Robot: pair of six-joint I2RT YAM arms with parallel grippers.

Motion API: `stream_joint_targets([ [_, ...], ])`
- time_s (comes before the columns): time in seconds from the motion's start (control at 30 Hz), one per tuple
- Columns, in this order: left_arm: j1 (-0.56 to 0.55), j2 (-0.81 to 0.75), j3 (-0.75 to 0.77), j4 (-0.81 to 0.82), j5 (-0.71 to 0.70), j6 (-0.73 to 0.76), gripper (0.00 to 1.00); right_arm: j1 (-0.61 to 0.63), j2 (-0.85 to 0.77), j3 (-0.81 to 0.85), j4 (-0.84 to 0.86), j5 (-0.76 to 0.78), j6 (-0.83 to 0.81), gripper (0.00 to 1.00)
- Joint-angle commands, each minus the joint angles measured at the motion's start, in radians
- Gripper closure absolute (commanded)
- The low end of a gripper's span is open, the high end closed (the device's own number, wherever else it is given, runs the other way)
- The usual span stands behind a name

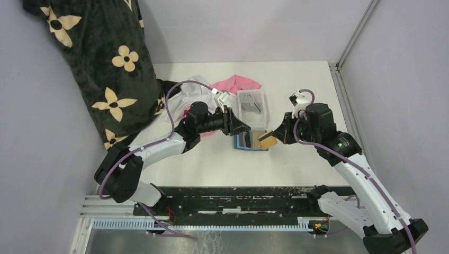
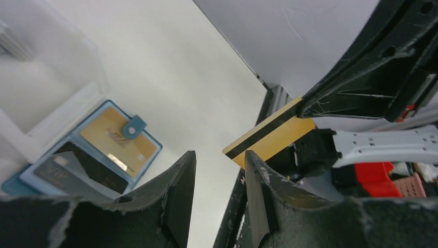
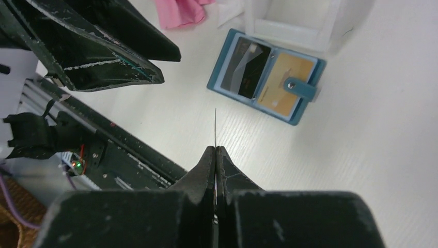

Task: Put the credit cards into the card holder
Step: Pick up the credit card from the storage box.

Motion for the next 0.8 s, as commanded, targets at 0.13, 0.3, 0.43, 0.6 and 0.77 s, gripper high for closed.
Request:
stream_joint_targets([
  [0.13, -0.014, 0.059, 0.003, 0.097, 0.316, -0.038, 0.52, 0.001, -0.080, -0.063, -0.004, -0.172, 0.059, 0.99],
  [0.3, -0.045, 0.102, 0.014, 0.102, 0.370, -0.039, 0.52, 0.002, -0.079, -0.113, 0.060, -0.235, 0.097, 0.99],
  [0.43, -0.054, 0.115, 0.020, 0.092, 0.374, -0.029, 0.51, 0.002, -0.051, -0.133, 0.099, -0.264, 0.109, 0.99],
  [0.6, -0.062, 0.142, 0.042, 0.082, 0.414, -0.022, 0.51, 0.001, -0.017, -0.154, 0.151, -0.299, 0.121, 0.99],
  [0.77, -0.066, 0.186, 0.057, 0.068, 0.442, -0.011, 0.51, -0.001, 0.022, -0.155, 0.172, -0.327, 0.118, 0.99],
])
